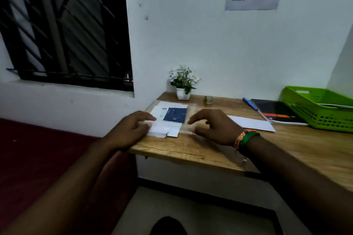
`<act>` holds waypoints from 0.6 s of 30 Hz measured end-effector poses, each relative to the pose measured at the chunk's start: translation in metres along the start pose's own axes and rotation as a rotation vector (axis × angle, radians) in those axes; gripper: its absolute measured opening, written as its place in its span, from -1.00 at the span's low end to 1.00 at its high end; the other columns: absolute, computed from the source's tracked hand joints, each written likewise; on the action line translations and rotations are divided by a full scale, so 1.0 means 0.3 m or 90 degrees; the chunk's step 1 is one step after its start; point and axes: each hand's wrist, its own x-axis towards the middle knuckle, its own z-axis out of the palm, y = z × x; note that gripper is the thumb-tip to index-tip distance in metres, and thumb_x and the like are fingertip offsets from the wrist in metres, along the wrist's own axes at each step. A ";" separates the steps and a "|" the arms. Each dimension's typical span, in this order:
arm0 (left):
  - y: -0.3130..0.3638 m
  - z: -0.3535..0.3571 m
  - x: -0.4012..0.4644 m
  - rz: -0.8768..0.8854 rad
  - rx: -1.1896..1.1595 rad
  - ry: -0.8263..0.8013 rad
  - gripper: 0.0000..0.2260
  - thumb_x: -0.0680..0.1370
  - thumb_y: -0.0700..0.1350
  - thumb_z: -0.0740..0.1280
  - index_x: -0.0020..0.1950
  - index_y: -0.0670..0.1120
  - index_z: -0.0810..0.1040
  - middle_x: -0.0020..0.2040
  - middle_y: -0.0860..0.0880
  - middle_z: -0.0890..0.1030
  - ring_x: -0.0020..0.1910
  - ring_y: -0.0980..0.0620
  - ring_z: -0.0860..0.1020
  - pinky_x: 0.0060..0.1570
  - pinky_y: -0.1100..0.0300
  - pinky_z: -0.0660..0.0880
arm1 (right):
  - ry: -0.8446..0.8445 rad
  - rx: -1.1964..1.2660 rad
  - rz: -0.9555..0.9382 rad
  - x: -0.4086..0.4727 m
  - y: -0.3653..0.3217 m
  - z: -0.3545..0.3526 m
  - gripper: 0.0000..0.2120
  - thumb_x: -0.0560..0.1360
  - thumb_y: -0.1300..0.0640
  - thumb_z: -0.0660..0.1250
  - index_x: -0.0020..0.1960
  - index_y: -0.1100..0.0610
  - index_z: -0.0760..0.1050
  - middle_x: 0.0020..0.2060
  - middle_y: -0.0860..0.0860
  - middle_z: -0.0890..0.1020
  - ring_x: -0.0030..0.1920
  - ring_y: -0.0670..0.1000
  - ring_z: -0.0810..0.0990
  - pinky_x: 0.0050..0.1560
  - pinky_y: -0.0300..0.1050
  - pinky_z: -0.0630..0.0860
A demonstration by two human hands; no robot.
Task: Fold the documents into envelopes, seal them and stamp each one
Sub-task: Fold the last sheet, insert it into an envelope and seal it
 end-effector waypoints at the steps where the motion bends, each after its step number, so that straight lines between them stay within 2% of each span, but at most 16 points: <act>1: 0.002 0.011 -0.012 0.007 0.000 -0.017 -0.72 0.55 0.05 0.29 0.24 0.15 0.62 0.27 0.21 0.54 0.24 0.21 0.52 0.24 0.14 0.47 | -0.019 0.009 -0.007 0.025 -0.034 0.030 -0.75 0.50 0.05 0.43 0.18 -0.02 0.63 0.17 -0.08 0.64 0.18 -0.11 0.56 0.17 -0.22 0.47; 5: 0.020 0.014 -0.020 -0.007 -0.042 -0.021 -0.59 0.42 -0.01 0.29 0.26 0.16 0.62 0.32 0.21 0.50 0.26 0.20 0.48 0.22 0.10 0.49 | -0.048 0.035 -0.009 0.098 -0.135 0.123 -0.72 0.44 0.04 0.46 0.16 -0.04 0.64 0.19 -0.10 0.61 0.13 -0.16 0.53 0.06 -0.39 0.42; 6: 0.022 0.015 -0.021 -0.013 -0.054 -0.015 -0.57 0.39 -0.02 0.30 0.26 0.17 0.61 0.32 0.22 0.50 0.25 0.17 0.49 0.19 0.09 0.51 | -0.051 0.022 -0.010 0.110 -0.149 0.136 -0.72 0.44 0.04 0.46 0.15 -0.04 0.64 0.20 -0.11 0.60 0.13 -0.15 0.53 0.09 -0.38 0.43; 9: 0.019 0.018 -0.026 -0.028 -0.085 -0.003 -0.54 0.36 -0.06 0.31 0.26 0.17 0.59 0.32 0.20 0.49 0.25 0.12 0.49 0.07 0.14 0.51 | -0.058 -0.007 -0.003 0.144 -0.173 0.158 -0.78 0.45 0.02 0.43 0.10 -0.05 0.66 0.18 -0.08 0.63 0.18 -0.07 0.56 0.24 -0.10 0.50; 12: 0.011 0.019 -0.024 -0.034 -0.098 0.016 -0.54 0.38 -0.08 0.35 0.27 0.20 0.57 0.34 0.17 0.47 0.25 0.05 0.52 -0.01 0.18 0.50 | -0.022 0.008 0.010 0.158 -0.187 0.163 -0.89 0.47 0.02 0.43 -0.02 -0.02 0.67 0.05 -0.08 0.67 0.08 -0.07 0.60 0.17 0.00 0.55; 15: 0.007 0.021 -0.032 -0.024 -0.118 0.045 -0.52 0.41 -0.11 0.42 0.30 0.21 0.54 0.39 0.14 0.47 0.30 0.03 0.50 0.09 0.15 0.55 | 0.046 0.065 0.006 0.156 -0.204 0.159 -0.92 0.46 0.05 0.46 -0.13 0.04 0.71 -0.08 -0.07 0.71 -0.01 -0.09 0.62 0.09 -0.10 0.55; 18: 0.032 0.020 -0.050 0.013 -0.139 0.112 -0.43 0.35 -0.06 0.42 0.35 0.20 0.49 0.35 0.13 0.53 0.36 0.08 0.49 0.23 0.17 0.51 | 0.111 0.141 0.023 0.144 -0.238 0.133 -0.93 0.45 0.10 0.47 -0.19 0.05 0.72 -0.17 -0.08 0.72 -0.12 -0.10 0.65 -0.03 -0.17 0.56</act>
